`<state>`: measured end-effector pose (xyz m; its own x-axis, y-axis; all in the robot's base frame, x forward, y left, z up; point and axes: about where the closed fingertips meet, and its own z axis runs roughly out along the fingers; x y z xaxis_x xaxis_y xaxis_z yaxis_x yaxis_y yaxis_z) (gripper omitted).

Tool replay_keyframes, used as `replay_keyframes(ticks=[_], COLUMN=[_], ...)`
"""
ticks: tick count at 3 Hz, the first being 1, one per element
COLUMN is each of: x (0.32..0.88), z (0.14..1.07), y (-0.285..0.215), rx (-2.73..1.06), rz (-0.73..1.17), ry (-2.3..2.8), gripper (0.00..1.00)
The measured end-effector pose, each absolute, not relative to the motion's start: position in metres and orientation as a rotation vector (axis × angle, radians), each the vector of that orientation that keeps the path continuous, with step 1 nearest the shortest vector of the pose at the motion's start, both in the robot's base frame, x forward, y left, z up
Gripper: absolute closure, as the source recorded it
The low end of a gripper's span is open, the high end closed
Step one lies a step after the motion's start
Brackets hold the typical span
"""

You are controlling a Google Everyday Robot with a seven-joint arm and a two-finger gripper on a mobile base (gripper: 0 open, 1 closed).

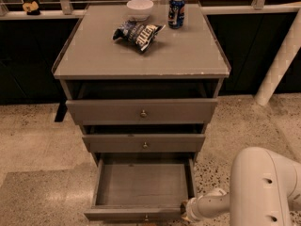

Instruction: Open bottom drawer

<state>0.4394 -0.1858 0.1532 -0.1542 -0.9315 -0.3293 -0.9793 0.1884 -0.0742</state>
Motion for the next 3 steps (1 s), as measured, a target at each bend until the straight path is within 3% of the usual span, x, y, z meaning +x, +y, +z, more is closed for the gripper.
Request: replay_keyframes(ticks=[3], x=[0.4393], z=[0.1532], y=[-0.1858], rx=[-1.814], rz=[0.225], ry=[2.168], gripper=[0.12])
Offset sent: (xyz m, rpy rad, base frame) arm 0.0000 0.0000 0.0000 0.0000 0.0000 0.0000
